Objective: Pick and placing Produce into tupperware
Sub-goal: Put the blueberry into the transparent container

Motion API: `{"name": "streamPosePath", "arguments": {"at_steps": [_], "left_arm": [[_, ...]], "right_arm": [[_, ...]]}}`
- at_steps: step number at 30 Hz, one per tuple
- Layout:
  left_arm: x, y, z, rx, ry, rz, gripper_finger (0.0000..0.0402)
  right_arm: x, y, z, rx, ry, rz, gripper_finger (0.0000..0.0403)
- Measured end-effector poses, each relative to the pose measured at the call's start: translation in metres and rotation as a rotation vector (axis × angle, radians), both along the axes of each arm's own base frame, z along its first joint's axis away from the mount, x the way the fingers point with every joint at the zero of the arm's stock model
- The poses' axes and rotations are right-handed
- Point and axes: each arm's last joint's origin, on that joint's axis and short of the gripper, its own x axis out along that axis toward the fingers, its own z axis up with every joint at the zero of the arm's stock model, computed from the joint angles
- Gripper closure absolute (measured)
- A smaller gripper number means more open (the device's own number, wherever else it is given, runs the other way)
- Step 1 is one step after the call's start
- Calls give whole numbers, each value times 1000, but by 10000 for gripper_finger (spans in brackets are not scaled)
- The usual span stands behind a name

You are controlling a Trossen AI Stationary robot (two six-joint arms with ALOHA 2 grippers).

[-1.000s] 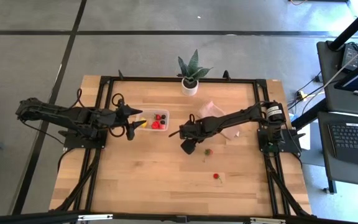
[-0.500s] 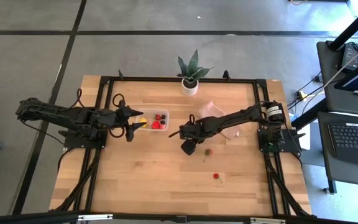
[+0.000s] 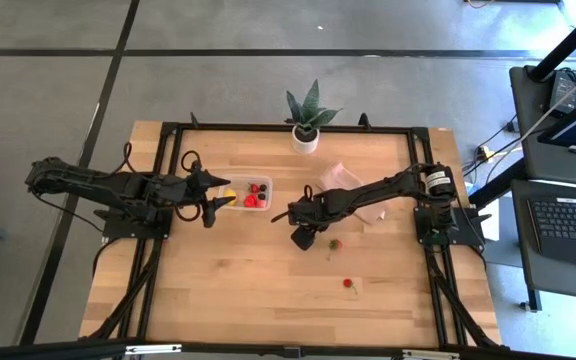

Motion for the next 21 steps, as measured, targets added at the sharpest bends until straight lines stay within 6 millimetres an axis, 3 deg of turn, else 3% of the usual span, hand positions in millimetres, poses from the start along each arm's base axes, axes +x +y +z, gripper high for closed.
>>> {"name": "streamPosePath", "arguments": {"at_steps": [16, 21], "left_arm": [[0, 0, 0, 0, 1, 0, 172], [0, 0, 0, 0, 1, 0, 172]], "right_arm": [[-2, -1, -2, -7, 22, -3, 316], [-2, -1, -2, -4, 21, 0, 355]]}}
